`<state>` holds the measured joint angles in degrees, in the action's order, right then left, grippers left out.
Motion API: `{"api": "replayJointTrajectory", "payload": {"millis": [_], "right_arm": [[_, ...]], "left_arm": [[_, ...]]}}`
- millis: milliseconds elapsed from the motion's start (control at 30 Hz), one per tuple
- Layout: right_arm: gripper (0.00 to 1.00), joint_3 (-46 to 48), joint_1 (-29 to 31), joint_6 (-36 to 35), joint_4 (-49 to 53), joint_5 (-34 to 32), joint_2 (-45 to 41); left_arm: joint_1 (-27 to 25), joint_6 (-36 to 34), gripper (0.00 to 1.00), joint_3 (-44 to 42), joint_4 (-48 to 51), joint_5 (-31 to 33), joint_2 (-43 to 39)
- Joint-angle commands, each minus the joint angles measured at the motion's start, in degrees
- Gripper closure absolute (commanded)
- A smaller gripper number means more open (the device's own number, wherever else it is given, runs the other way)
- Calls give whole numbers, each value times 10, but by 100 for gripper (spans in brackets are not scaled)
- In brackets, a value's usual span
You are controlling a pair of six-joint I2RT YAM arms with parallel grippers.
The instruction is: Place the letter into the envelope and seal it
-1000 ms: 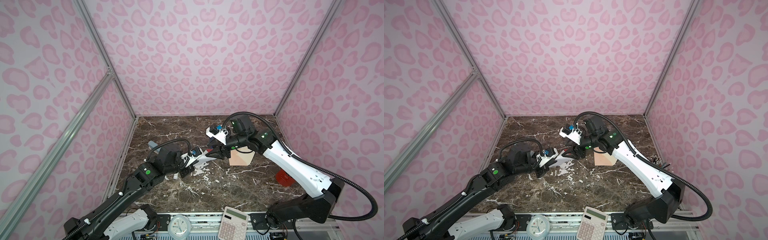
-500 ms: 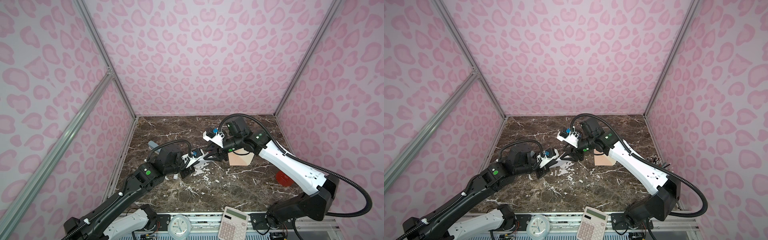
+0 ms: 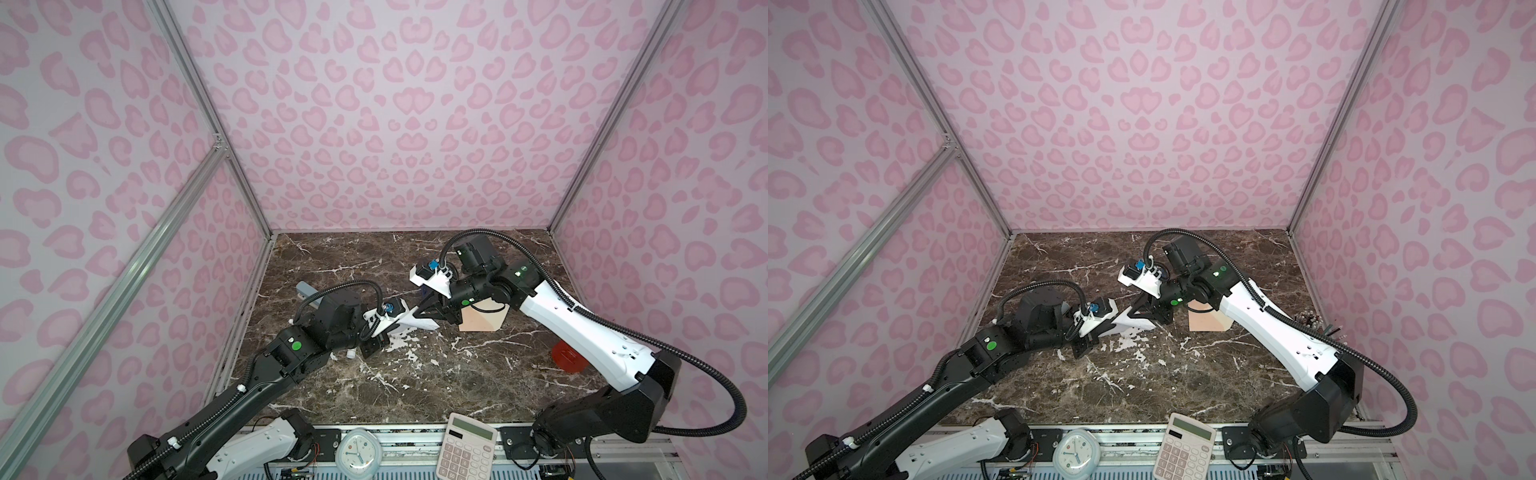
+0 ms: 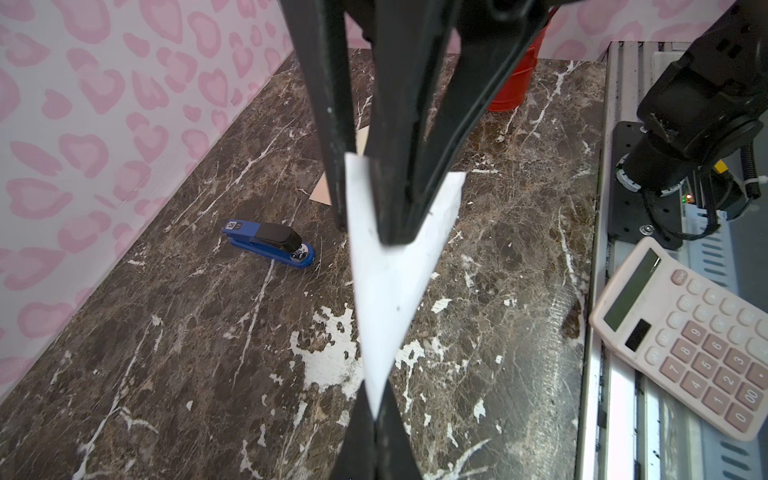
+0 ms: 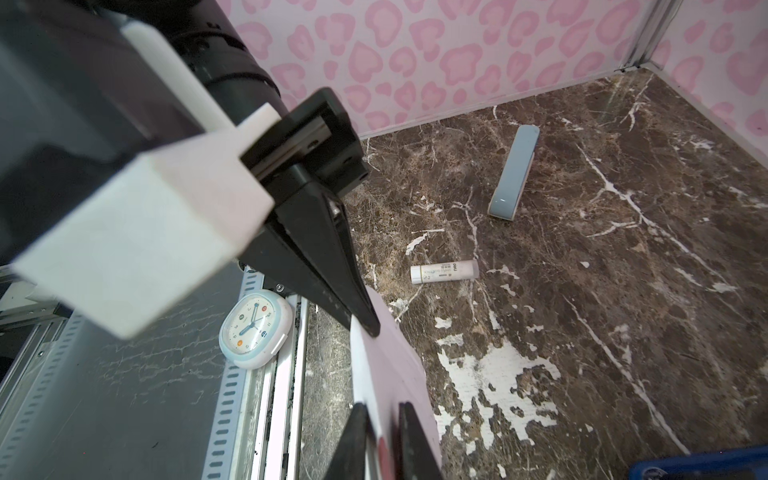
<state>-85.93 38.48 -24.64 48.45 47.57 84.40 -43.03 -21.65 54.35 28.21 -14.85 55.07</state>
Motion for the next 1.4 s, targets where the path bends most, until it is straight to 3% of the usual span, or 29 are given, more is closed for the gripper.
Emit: {"api": "replayJointTrajectory", "payload": {"millis": [0,100,200,333,500,800,1133,1367], "right_arm": [[92,-1,-1,-3,9,1,-1],[99,-5,-1,0,7,3,0],[100,-11,-1,0,12,5,2],[100,-17,-1,-2,16,5,2],[100,-17,1,-18,36,-10,3],[100,-15,10,-34,53,-24,1],[100,-1,25,-23,49,-34,-16],[100,1,29,-19,49,-40,-25]], "left_arm": [[-1,0,95,1,-9,-12,2],[-1,4,91,2,-10,-15,6],[-1,5,81,3,-7,-18,6],[-1,9,49,3,3,-23,5],[-1,36,38,2,-21,-33,-13],[0,79,44,32,-73,-83,8],[7,99,72,33,-88,-124,23],[9,100,77,28,-73,-146,27]]}}
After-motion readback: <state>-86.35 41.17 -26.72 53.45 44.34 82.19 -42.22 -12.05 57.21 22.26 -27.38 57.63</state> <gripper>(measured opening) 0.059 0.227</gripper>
